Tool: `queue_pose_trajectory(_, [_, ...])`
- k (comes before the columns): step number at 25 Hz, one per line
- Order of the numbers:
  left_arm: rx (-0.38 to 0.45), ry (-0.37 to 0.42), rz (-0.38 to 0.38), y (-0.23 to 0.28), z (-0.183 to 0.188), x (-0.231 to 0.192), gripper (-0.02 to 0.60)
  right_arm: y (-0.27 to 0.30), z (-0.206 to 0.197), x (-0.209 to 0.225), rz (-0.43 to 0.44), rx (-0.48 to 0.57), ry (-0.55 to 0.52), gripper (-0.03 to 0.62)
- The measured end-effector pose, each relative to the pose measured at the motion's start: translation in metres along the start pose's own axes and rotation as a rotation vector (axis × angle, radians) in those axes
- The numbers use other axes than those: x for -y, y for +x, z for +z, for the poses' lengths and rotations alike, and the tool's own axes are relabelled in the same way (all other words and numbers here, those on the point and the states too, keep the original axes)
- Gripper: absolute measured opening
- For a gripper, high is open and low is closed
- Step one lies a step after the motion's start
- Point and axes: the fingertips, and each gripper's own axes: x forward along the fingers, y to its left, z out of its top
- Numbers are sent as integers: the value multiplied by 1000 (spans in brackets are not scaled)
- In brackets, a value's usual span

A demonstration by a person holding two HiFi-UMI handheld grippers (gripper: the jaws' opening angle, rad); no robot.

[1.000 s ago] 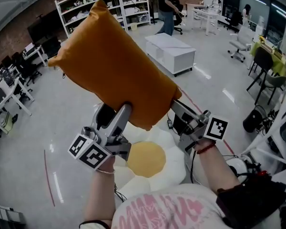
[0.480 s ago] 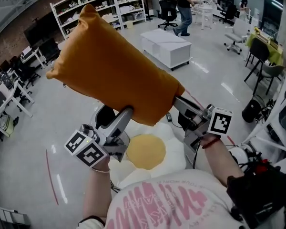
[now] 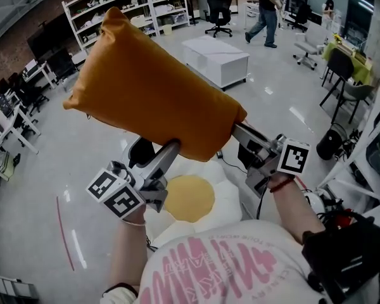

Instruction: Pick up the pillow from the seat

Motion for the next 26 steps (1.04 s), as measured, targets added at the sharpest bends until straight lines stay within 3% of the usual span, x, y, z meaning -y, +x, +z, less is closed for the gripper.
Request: queue_pose_trajectory(26, [-17, 18, 20, -2, 2, 2, 353, 3, -1, -1, 11, -20, 16, 91])
